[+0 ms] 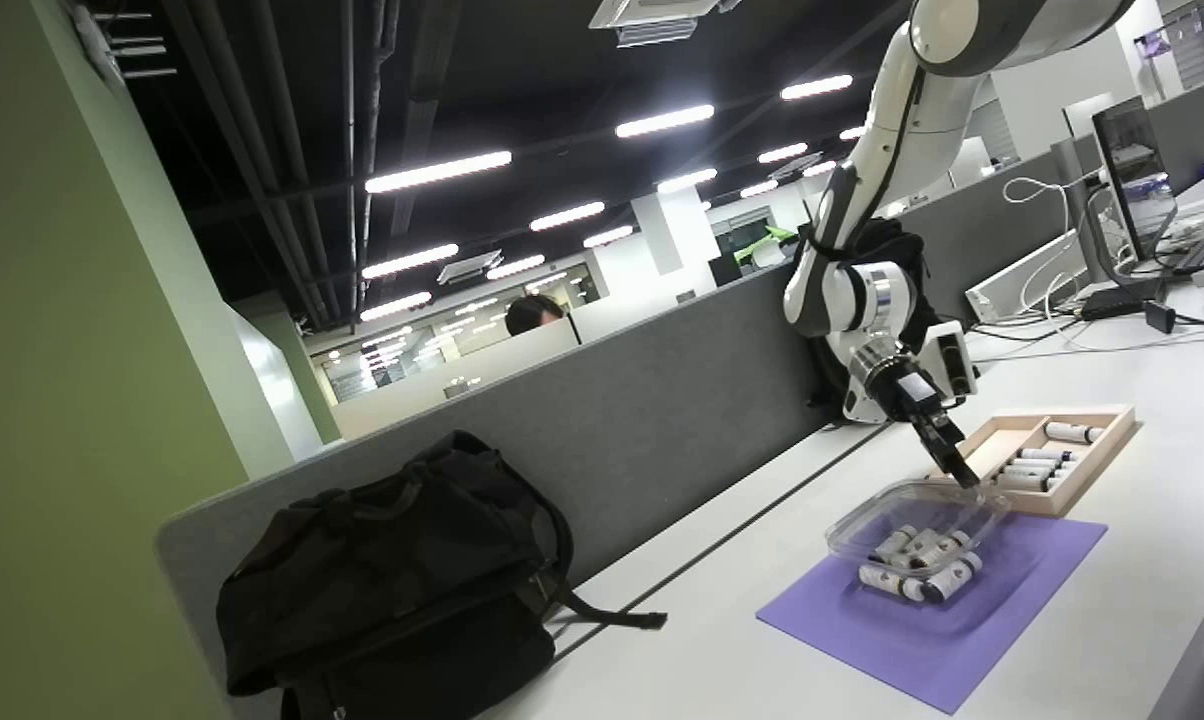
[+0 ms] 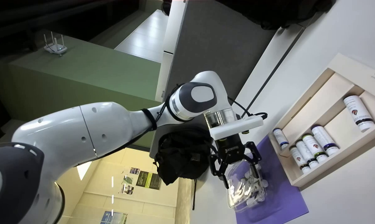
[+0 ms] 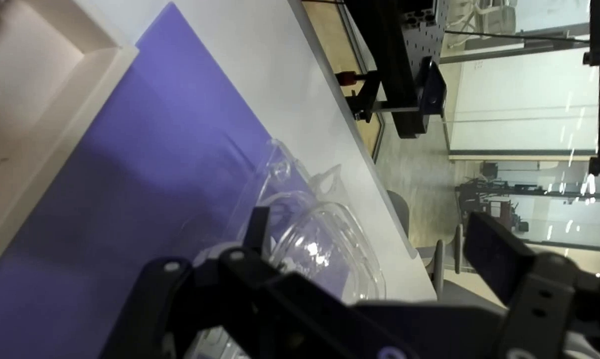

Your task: Take one bottle from the tray, put it in the container, close the lid, then open it

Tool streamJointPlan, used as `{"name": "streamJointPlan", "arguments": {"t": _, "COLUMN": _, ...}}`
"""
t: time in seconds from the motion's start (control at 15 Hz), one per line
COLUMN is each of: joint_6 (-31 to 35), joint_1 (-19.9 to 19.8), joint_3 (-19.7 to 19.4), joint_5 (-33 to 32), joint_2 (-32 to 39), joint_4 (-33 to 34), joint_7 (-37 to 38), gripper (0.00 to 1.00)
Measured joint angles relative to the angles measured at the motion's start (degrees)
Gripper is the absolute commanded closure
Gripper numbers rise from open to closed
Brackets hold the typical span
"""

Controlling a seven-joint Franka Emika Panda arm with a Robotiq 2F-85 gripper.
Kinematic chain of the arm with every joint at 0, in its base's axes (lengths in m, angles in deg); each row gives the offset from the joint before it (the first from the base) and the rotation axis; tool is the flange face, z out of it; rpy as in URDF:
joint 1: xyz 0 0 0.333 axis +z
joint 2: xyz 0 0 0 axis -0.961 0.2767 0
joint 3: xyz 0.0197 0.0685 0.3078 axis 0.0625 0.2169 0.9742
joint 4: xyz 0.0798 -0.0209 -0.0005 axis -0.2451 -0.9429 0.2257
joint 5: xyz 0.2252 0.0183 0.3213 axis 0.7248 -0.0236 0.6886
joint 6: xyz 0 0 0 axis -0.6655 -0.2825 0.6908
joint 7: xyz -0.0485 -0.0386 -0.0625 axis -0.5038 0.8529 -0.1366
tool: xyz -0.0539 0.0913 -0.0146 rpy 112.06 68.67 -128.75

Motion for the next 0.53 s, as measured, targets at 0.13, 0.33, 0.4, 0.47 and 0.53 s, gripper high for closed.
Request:
{"name": "streamJointPlan", "arguments": {"t": 0.13, "joint_6": 0.0, "joint_1": 0.0, "joint_3": 0.1, "joint_5": -0.2, "joint_2": 0.0, "joint_4": 0.0, "joint_7": -4.0, "gripper": 0.00}}
{"name": "streamJointPlan", "arguments": {"t": 0.33, "joint_6": 2.4, "joint_1": 0.0, "joint_3": 0.1, "joint_5": -0.3, "joint_2": -0.5, "joint_4": -0.4, "joint_7": -9.7, "gripper": 0.00}}
{"name": "streamJointPlan", "arguments": {"t": 0.4, "joint_6": 3.5, "joint_1": 0.1, "joint_3": 0.1, "joint_5": -0.3, "joint_2": -0.9, "joint_4": -0.9, "joint_7": -11.5, "gripper": 0.00}}
{"name": "streamJointPlan", "arguments": {"t": 0.47, "joint_6": 4.8, "joint_1": 0.1, "joint_3": 0.1, "joint_5": -0.3, "joint_2": -1.6, "joint_4": -1.6, "joint_7": -13.4, "gripper": 0.00}}
{"name": "streamJointPlan", "arguments": {"t": 0.53, "joint_6": 6.1, "joint_1": 0.2, "joint_3": 0.1, "joint_5": -0.3, "joint_2": -2.4, "joint_4": -2.4, "joint_7": -15.2, "gripper": 0.00}}
